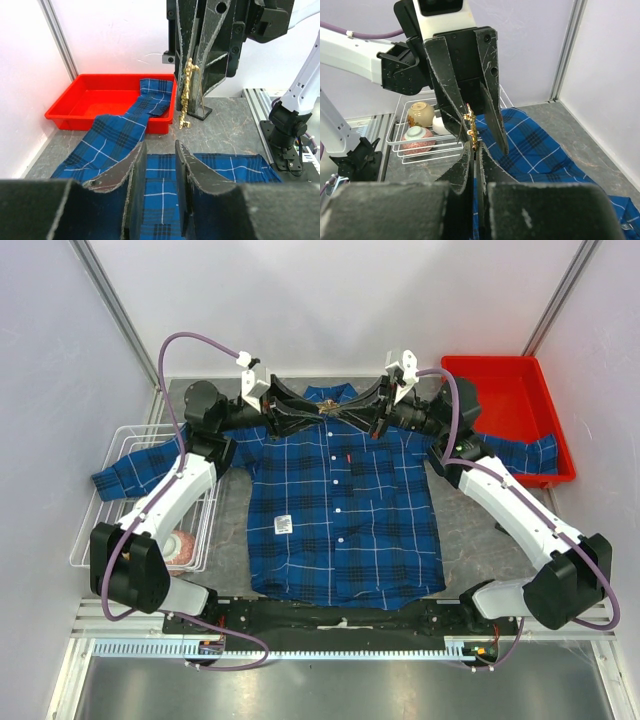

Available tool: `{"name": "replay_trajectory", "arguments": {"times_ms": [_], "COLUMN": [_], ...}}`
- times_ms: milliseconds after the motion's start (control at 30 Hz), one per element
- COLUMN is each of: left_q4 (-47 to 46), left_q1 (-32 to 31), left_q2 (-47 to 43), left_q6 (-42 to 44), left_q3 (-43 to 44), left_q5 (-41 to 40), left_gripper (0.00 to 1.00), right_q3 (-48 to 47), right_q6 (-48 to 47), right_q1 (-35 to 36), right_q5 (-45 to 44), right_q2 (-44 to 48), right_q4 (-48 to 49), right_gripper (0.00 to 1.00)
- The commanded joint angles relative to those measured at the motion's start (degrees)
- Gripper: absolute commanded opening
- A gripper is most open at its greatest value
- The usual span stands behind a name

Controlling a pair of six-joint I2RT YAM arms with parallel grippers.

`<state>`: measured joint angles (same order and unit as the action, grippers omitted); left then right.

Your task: Pin the brooch onto the clothing

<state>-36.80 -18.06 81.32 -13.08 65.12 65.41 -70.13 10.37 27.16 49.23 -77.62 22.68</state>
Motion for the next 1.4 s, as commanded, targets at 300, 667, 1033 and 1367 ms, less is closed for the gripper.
{"name": "replay_trajectory", "arguments": {"times_ms": [300,667,1033,1367], "left_q4": [-1.4,-0.7,-1.4,-1.3], "left_q1": [-0.7,-1.1,-1.3,-1.3], "left_q2": [-2.1,-2.6,-2.7,-2.8], "left_q6": [-2.1,-2.1,-3.8,-4.1], "left_q3": [2.0,2.6,2.7,2.8], "left_q5": [2.6,0.9,1.0,0.3], "left_gripper": [0.43,0.4,0.46,0.25], "right_q3": [0.6,1.0,0.8,1.2], "right_q6": [0.5,-1.2,-2.3,-3.2], "right_q1": [0.4,0.4,0.5,0.6], "right_q5": [1.8,2.9,2.4,2.4], "right_q2": [0.3,0.1,-0.2,-0.6], "right_q4": [3.4,1.7,-0.1,-1.2], "right_gripper": [0.0,0.0,0.0,0.0]}}
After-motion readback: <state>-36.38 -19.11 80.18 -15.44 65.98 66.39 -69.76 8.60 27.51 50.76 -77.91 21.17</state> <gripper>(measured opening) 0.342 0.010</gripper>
